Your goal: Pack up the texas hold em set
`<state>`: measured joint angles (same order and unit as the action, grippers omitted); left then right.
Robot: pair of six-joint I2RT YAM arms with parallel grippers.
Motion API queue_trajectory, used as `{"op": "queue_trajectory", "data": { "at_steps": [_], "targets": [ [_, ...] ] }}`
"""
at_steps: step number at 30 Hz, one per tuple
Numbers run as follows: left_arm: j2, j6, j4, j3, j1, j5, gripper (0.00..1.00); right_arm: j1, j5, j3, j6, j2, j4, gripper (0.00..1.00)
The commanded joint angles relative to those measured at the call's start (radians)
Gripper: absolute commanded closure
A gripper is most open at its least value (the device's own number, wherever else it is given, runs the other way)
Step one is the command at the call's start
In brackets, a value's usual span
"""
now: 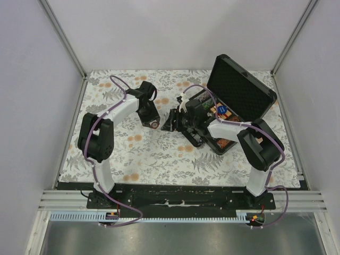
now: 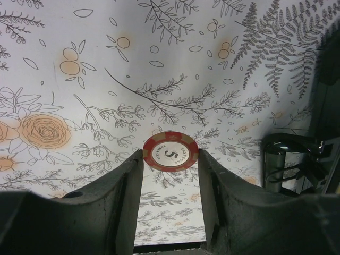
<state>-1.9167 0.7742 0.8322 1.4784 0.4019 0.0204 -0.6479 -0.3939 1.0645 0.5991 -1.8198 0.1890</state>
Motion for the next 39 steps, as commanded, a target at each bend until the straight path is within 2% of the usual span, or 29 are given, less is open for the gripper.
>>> {"op": "queue_trajectory", "data": {
  "at_steps": [1,6,14,17,23,32,39],
  "targets": [
    [0.056,0.066,-0.001,0.031,0.003,0.061,0.49,-0.01,-0.014,-0.031,0.125,-0.033,0.22,0.32],
    [0.058,0.085,-0.001,0.026,0.005,0.107,0.49,-0.029,0.035,-0.06,0.175,-0.053,0.308,0.29],
    [0.062,0.105,-0.001,0.002,0.003,0.161,0.49,-0.07,0.17,-0.077,0.206,-0.09,0.381,0.3],
    [0.056,0.108,-0.005,-0.003,0.003,0.185,0.48,-0.091,0.239,-0.078,0.212,-0.099,0.406,0.33],
    [0.047,0.108,-0.005,-0.01,0.005,0.21,0.48,-0.11,0.368,-0.121,0.241,-0.098,0.478,0.46],
    [0.044,0.119,-0.007,-0.015,0.005,0.208,0.49,-0.111,0.435,-0.175,0.246,-0.055,0.484,0.53],
    [0.041,0.126,-0.021,-0.032,0.005,0.214,0.48,-0.111,0.432,-0.166,0.219,-0.039,0.471,0.49]
  ]
}}
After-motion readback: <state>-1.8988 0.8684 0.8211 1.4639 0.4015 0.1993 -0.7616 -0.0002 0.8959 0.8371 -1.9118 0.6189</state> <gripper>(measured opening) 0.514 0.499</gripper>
